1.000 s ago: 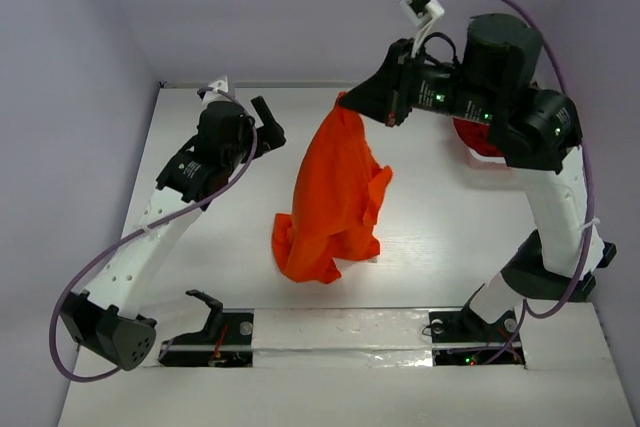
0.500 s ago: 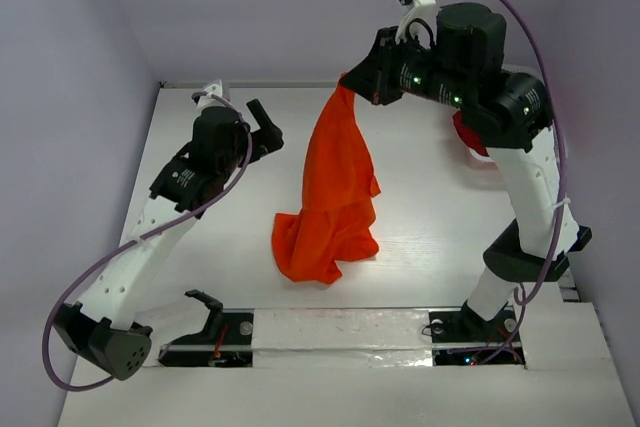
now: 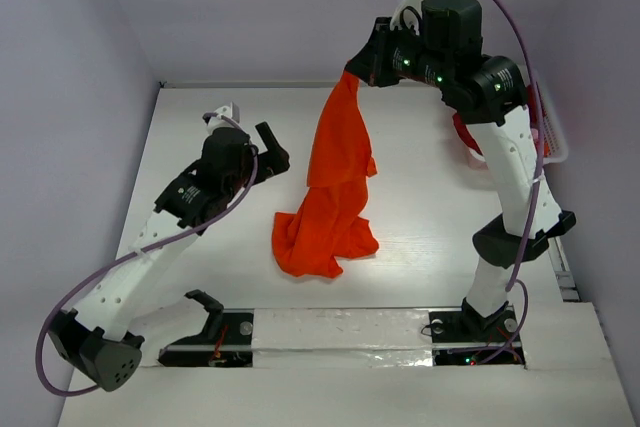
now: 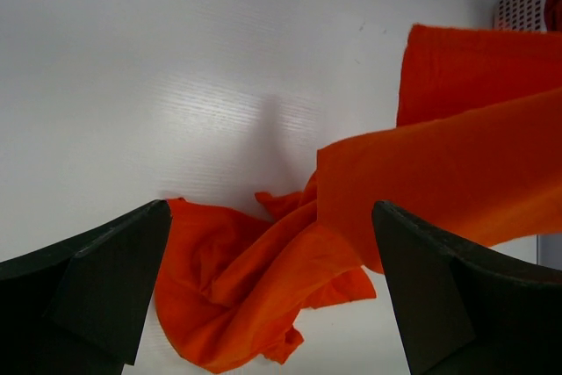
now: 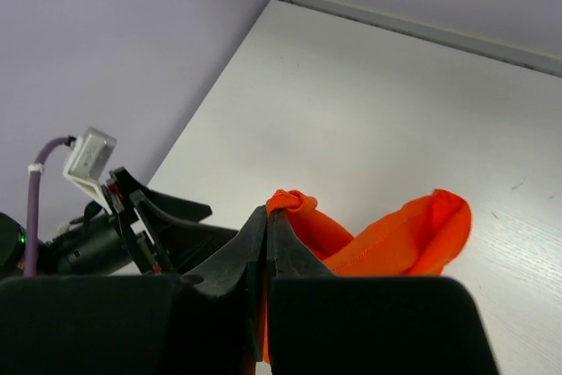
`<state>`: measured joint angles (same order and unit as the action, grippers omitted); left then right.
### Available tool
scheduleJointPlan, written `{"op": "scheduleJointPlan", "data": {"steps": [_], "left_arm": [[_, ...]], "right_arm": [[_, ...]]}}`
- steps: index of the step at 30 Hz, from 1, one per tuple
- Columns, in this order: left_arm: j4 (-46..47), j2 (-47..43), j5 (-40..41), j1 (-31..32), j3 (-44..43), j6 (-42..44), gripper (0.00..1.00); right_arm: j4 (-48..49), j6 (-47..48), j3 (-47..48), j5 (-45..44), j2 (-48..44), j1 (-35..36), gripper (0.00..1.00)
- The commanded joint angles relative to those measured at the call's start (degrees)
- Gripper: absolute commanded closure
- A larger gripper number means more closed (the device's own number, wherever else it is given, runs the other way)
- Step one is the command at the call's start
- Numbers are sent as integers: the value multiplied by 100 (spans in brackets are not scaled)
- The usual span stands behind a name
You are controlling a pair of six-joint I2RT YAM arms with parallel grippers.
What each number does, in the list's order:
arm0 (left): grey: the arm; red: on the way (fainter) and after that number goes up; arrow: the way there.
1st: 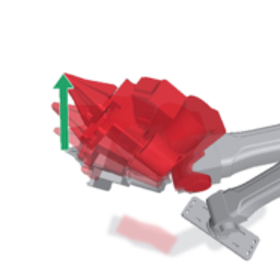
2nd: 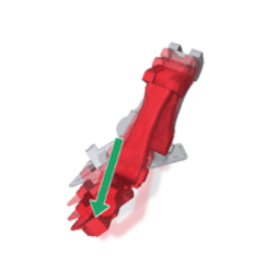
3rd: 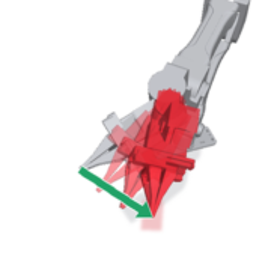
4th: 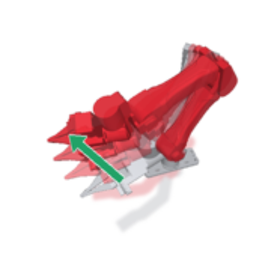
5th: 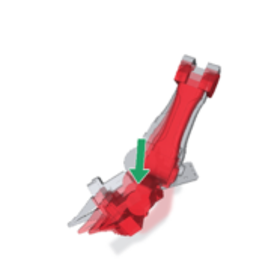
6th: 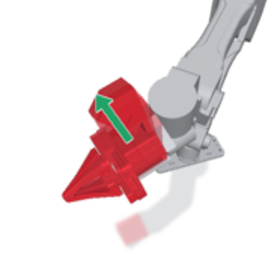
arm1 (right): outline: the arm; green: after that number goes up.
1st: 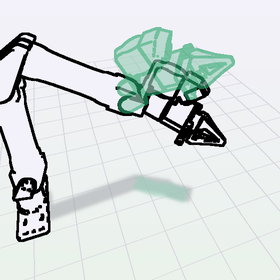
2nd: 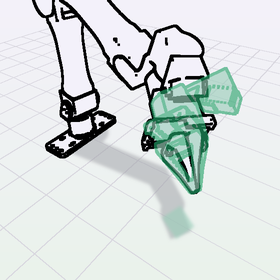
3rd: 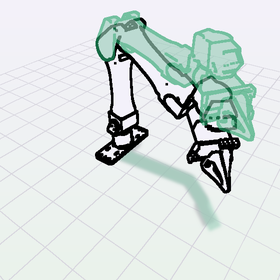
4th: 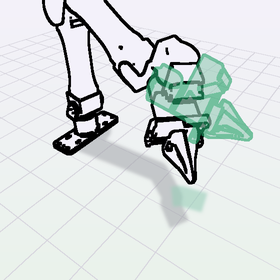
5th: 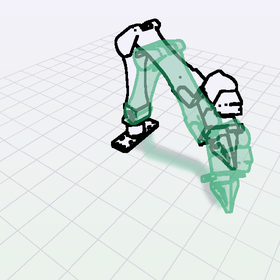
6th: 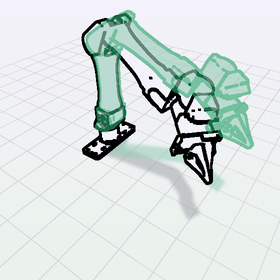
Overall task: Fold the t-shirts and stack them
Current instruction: Move the tshirt to the center of the board
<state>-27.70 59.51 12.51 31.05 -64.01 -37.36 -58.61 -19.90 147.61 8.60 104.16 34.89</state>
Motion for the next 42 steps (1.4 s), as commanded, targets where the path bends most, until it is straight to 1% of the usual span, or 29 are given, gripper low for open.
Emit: {"op": "scheduleJointPlan", "data": {"steps": [1, 3, 6, 7, 10, 11, 13, 15, 16, 18, 19, 22, 24, 25, 27, 29, 30, 32, 33, 35, 36, 40, 42], "left_arm": [[-16, -194, -21, 156, 282, -165, 1], [-95, -264, 49, 331, 389, -245, 1], [-104, -396, 111, 420, 582, -350, 1], [-112, -431, 120, 489, 643, -368, 1], [-165, -405, 120, 621, 723, -429, 1], [-183, -387, 137, 691, 767, -482, 1], [-191, -370, 137, 770, 793, -508, 1], [-183, -361, 172, 902, 820, -579, 1], [-174, -361, 190, 955, 828, -605, 1], [-174, -300, 225, 1052, 846, -649, 1], [-174, -247, 243, 1131, 846, -658, 1], [-156, -107, 278, 1342, 820, -702, 1], [-113, -18, 295, 1456, 811, -711, 1], [-112, 34, 313, 1579, 794, -711, 1], [-130, 184, 374, 1694, 750, -737, 1], [-165, 307, 445, 1808, 688, -763, 1], [-174, 325, 515, 1895, 671, -772, 1], [-165, 369, 603, 2019, 618, -781, 1], [-156, 377, 638, 2019, 609, -781, 1], [-174, 439, 665, 2072, 583, -772, 1], [-191, 456, 708, 2072, 574, -781, 1], [-218, 430, 718, 2134, 661, -825, 1], [-183, 439, 691, 2134, 688, -825, 1]], "right_arm": [[431, -92, 206, 19, -72, -202, 100], [307, -111, 180, -199, 174, -264, 100], [148, -111, 40, -402, 438, -387, 100], [157, -180, -4, -594, 473, -465, 100], [280, -269, -233, -596, 623, -729, 100], [236, -251, -15, -657, 788, -860, 100], [175, -208, 100, -780, 948, -862, 100], [166, -190, 328, -842, 1053, -1036, 100], [218, -224, 347, -1051, 1089, -1098, 100], [306, -303, 278, -1167, 1071, -1247, 100], [419, -391, 242, -1150, 1037, -1414, 100], [526, -497, 224, -904, 1071, -1608, 100], [465, -454, 286, -913, 1220, -1609, 100], [369, -418, 303, -747, 1264, -1609, 100], [350, -392, 155, -615, 1265, -1609, 100], [525, -339, -221, -194, 1151, -1609, 100], [596, -182, -311, 112, 1011, -1530, 100], [623, 64, -303, 273, 905, -1250, 100], [649, 144, -338, 509, 739, -1161, 100], [798, 171, -391, 704, 554, -933, 100], [798, 258, -260, 617, 475, -584, 100], [798, 391, -4, 406, 228, 182, 100], [833, 303, -75, 458, 166, 255, 100]]}}
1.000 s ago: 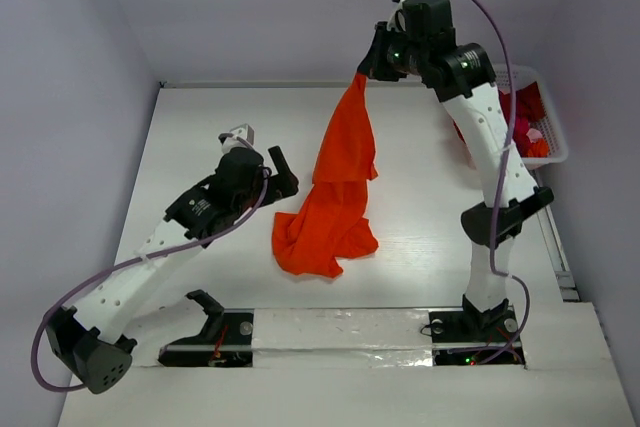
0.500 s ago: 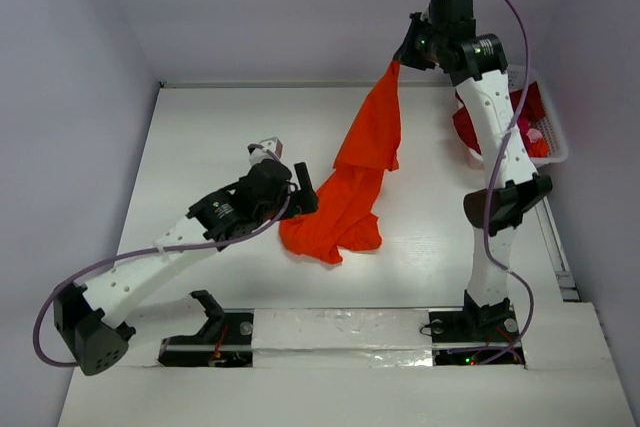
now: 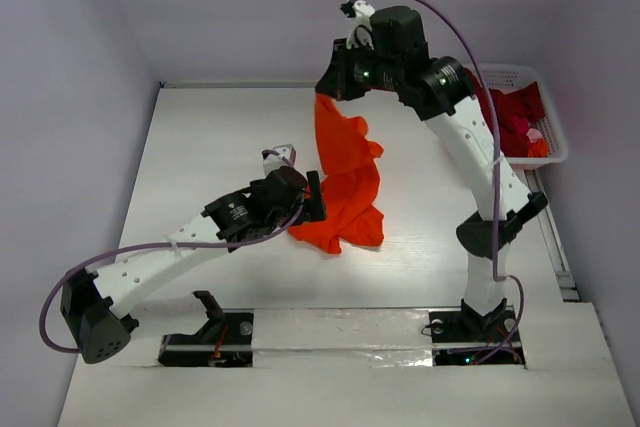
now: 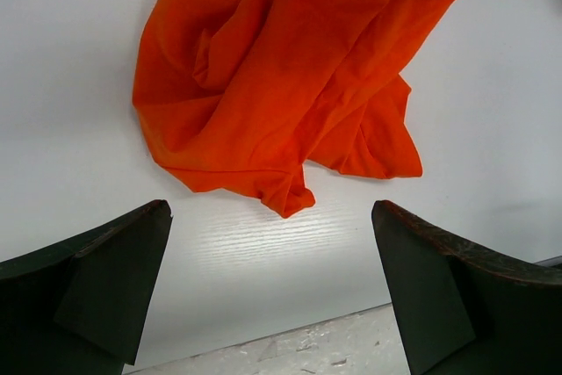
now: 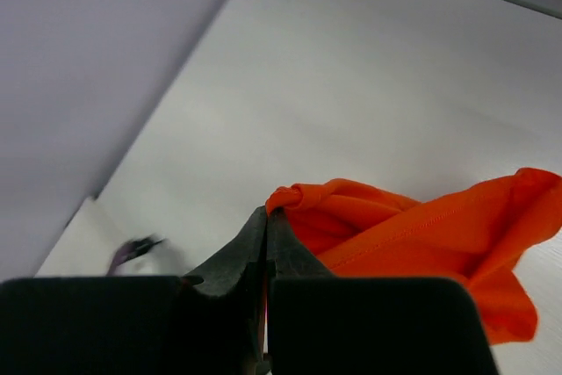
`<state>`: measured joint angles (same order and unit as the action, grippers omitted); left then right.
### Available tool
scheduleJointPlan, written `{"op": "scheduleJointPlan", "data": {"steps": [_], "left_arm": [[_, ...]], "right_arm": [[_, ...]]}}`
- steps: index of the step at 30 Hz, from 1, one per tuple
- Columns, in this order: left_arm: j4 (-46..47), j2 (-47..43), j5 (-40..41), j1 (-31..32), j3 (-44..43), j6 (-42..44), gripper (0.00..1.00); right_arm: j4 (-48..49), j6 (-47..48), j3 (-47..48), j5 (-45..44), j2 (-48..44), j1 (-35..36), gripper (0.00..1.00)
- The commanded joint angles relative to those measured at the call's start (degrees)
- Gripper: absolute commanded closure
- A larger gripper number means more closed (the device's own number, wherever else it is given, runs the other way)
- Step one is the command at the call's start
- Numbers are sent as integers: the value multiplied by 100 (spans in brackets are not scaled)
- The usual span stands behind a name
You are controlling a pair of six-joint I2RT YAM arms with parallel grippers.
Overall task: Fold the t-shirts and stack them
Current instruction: Move the tshirt to the center of the board
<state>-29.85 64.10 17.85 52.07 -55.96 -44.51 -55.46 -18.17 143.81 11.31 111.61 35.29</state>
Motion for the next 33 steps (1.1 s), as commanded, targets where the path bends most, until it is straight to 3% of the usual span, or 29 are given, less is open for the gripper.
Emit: {"op": "scheduleJointPlan", "data": {"steps": [1, 7, 10, 15, 18, 24, 29, 33], "left_arm": [[23, 6, 158, 31, -108, -119, 1], [-4, 68, 210, 84, -231, -137, 1], [-74, 85, 263, 84, -423, -128, 1], [-197, 164, 386, 84, -863, 12, 1], [-267, 261, 421, 84, -1056, 91, 1], [-189, 279, 334, 136, -908, 83, 1], [-171, 261, 377, 136, -723, 39, 1], [-144, 244, 369, 136, -705, 39, 1]], "right_arm": [[510, 95, 193, 335, -553, 276, 100], [-165, 279, -1, 740, 184, 470, 100], [-167, 323, -536, 1240, 387, 619, 100], [70, 245, -951, 427, 204, 787, 100], [167, -1, -828, -58, 1, 401, 100], [553, -555, -714, -533, -605, -1163, 100], [-254, -284, 568, -471, 79, -1525, 100], [298, -327, -699, -622, -297, -1577, 100]]}}
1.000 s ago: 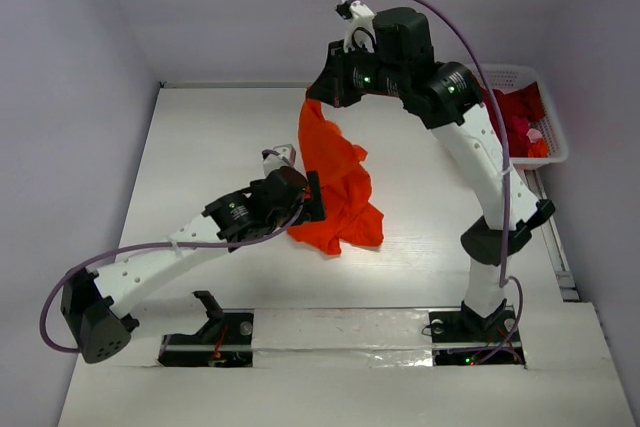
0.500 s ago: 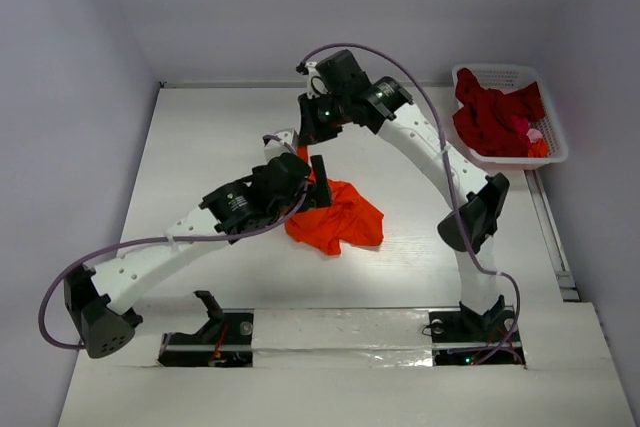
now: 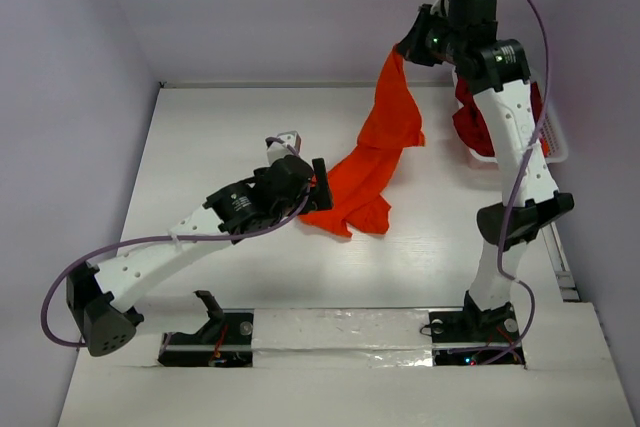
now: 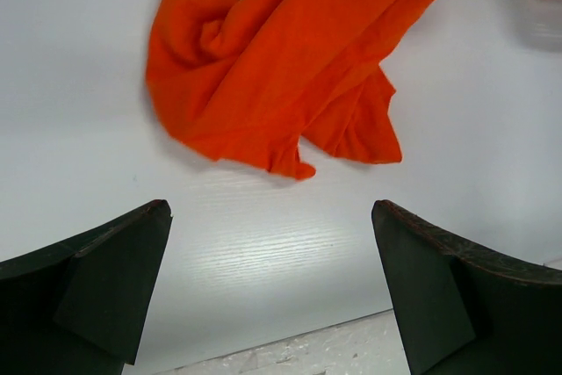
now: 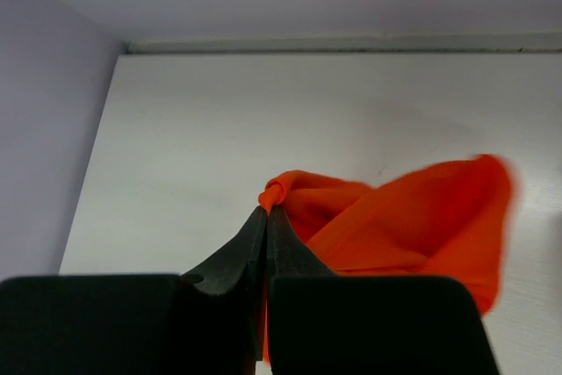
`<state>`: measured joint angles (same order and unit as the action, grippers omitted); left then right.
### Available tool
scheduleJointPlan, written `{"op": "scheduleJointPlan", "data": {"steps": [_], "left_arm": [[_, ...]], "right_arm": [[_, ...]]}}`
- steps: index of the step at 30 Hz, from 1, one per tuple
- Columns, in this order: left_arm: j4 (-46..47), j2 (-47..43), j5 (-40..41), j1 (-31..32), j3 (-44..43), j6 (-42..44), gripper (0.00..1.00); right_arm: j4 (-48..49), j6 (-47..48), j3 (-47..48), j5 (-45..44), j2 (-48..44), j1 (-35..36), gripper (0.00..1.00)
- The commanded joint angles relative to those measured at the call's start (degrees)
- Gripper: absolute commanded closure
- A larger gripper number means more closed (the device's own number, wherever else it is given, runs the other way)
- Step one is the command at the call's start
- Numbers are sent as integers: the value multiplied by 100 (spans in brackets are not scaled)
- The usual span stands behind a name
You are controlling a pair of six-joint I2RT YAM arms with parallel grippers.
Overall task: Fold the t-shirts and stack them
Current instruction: Move the tshirt to the center of the board, then flatten out the tshirt
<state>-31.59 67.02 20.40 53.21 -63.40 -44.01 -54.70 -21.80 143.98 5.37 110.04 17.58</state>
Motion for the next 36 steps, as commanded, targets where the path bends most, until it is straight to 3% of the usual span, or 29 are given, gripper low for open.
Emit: {"op": "scheduleJointPlan", "data": {"steps": [1, 6, 7, 8, 9, 10, 19, 26, 29, 32, 36], "left_arm": [[31, -23, 96, 23, 38, -3, 1], [83, 83, -36, 23, 108, 41, 1], [162, 126, -89, 23, 152, 76, 1], [206, 205, -211, 23, 178, 138, 1], [206, 206, -212, 75, 178, 138, 1], [206, 319, -230, 75, 178, 173, 1], [285, 1013, -247, 295, 319, 446, 1], [582, 1708, -326, 409, 389, 586, 1], [1039, 1893, -423, 409, 311, 788, 9], [1147, 2340, -476, 409, 22, 850, 29], [1260, 2781, -616, 409, -296, 798, 29]], "right_arm": [[397, 62, -888, 173, -236, 193, 100], [179, 167, -890, 702, 17, 193, 100], [109, 228, -863, 650, 35, 193, 72], [117, 264, -889, 528, -26, 193, 30], [117, 264, -889, 527, -26, 193, 29], [126, 290, -898, 353, -61, 193, 1], [372, 177, -1109, -518, -861, 193, 0], [609, 1, -1899, -229, -1476, 193, 0], [724, 1, -2295, -246, -1713, 193, 0], [671, 36, -2462, -317, -1819, 193, 0], [653, 97, -2629, -361, -1968, 193, 0]]}}
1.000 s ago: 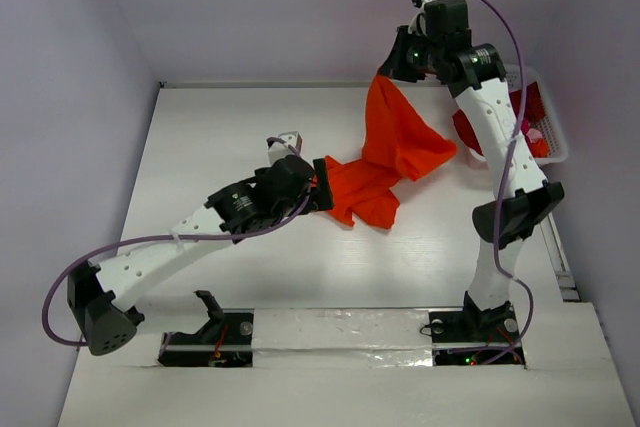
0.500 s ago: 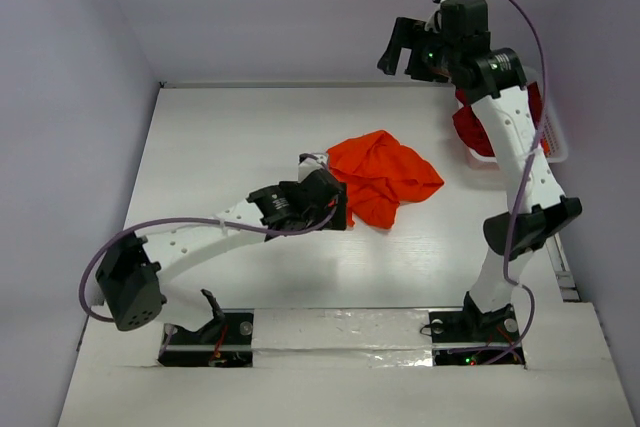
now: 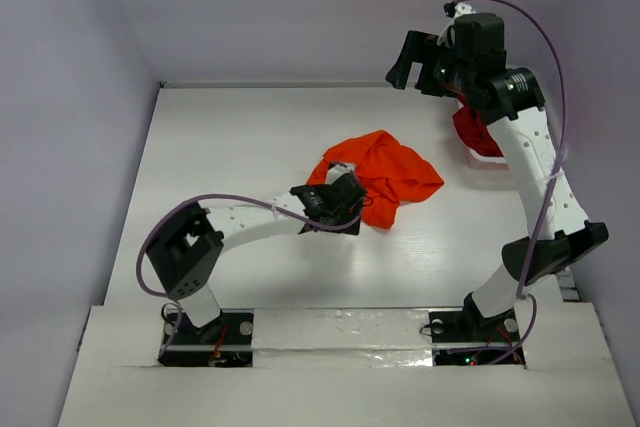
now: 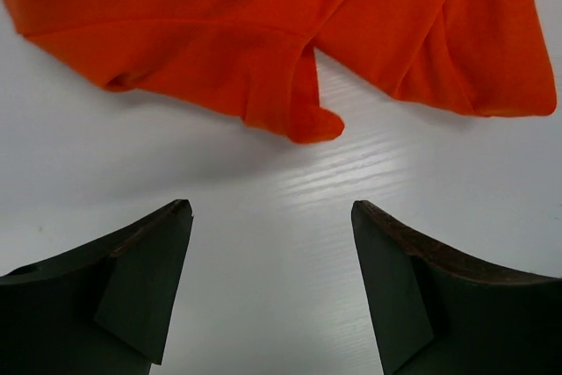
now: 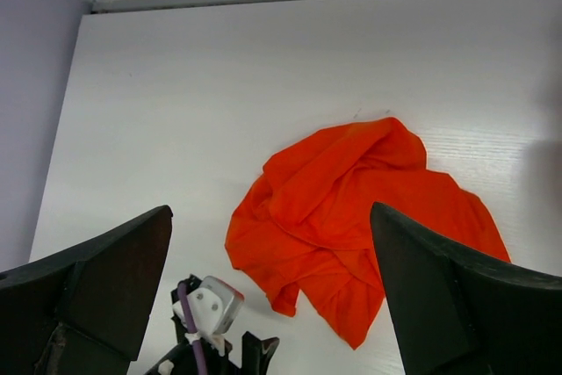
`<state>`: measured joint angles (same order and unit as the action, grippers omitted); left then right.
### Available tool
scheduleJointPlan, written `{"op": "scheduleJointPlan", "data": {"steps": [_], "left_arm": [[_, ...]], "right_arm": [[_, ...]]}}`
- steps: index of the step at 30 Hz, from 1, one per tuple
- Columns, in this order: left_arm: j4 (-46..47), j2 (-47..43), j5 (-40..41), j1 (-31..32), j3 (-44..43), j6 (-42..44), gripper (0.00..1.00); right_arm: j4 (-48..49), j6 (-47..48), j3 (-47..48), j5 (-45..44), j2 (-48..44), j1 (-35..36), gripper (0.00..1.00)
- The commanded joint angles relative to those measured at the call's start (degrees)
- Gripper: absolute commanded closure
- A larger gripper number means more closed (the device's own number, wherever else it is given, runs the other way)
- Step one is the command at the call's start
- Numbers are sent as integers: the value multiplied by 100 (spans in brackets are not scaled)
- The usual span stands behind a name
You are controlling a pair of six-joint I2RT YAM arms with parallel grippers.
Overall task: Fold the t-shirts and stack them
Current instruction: Flatten out the tshirt
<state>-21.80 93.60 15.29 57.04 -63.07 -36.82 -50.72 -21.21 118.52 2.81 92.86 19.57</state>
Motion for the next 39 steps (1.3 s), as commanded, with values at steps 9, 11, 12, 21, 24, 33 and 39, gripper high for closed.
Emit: {"op": "scheduleJointPlan", "data": {"steps": [9, 11, 12, 21, 24, 33, 39], "left_arm": [[326, 1028, -228, 27, -1155, -212, 34], [335, 1046, -228, 27, -1208, -221, 40], [352, 1046, -228, 27, -1217, -212, 40], [-43, 1099, -132, 27, -1366, -256, 34], [-201, 967, -79, 27, -1340, -264, 33], [-246, 1046, -26, 27, -1190, -352, 41], [-140, 1265, -8, 27, -1260, -370, 55]], "right_arm": [[238, 179, -400, -263, -532, -6, 0], [203, 240, -417, -263, -576, -6, 0], [194, 249, -417, -263, -585, -6, 0], [185, 302, -391, -430, -559, -6, 0], [212, 276, -391, -404, -532, -6, 0], [291, 214, -461, -334, -506, -6, 0], [299, 214, -461, -334, -514, -6, 0]]}}
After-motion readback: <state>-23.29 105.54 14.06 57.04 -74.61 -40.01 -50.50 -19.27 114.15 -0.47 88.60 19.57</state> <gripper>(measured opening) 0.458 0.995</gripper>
